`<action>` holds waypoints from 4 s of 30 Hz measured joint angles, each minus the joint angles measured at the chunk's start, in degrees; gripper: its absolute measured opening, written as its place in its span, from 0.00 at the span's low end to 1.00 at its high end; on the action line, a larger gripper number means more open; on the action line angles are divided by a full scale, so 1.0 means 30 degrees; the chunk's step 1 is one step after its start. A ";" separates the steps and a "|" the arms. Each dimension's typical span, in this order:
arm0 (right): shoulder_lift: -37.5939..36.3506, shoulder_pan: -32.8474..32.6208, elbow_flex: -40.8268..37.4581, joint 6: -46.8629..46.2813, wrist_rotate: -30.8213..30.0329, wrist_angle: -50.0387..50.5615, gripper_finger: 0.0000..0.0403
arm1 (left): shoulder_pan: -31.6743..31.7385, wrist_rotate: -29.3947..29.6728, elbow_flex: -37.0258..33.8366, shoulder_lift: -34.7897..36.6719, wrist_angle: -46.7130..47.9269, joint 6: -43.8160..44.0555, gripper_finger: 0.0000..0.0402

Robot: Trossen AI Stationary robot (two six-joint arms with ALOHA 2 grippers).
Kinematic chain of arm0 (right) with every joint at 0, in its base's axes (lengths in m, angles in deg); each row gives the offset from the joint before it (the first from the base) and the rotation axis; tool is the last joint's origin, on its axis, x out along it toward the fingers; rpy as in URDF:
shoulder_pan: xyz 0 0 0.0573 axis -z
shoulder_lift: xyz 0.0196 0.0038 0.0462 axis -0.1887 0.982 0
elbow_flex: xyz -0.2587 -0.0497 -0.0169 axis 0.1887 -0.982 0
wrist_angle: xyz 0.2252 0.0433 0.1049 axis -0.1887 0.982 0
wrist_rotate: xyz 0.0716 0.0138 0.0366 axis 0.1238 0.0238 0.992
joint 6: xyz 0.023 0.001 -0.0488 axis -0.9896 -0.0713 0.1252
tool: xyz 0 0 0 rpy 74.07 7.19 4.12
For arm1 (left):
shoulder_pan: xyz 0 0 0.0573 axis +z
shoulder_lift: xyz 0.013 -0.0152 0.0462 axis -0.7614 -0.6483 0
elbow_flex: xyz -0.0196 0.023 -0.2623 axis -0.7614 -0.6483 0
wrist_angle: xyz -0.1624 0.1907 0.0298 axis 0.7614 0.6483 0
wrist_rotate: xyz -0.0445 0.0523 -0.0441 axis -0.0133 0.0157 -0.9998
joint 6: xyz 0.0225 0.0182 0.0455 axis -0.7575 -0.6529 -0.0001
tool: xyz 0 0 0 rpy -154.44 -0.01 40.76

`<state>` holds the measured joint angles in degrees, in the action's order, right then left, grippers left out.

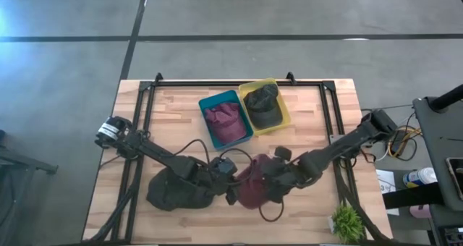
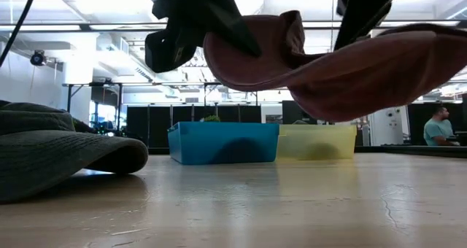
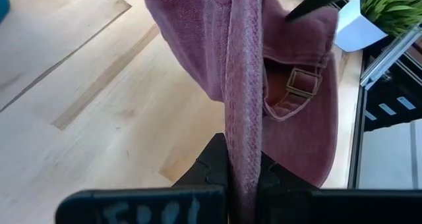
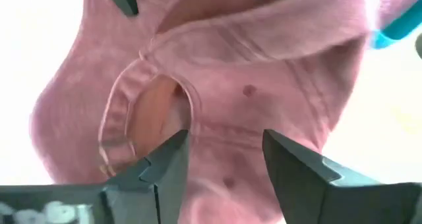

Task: Pick & Place hat
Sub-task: Put the red cap into the blue bin

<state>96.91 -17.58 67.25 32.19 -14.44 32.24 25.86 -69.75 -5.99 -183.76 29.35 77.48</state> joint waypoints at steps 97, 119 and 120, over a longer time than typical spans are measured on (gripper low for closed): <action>-0.2910 -0.1253 -0.1448 -1.5039 -1.4184 0.1232 0.03 | 0.1894 0.4497 -0.3738 0.2804 -0.5656 0.2024 0.44; 0.3126 0.6381 0.3675 0.5854 -1.1078 0.1216 0.03 | -0.3145 0.7836 -0.6217 1.2431 1.0694 0.6825 0.46; 0.3787 0.6672 0.4363 0.6393 -1.1521 0.1869 0.03 | -0.3156 0.7834 -0.6531 1.2626 1.0714 0.7136 0.46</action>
<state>108.27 2.44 80.34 51.37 -49.00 37.85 16.39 -46.24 -25.59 -145.88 61.49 98.89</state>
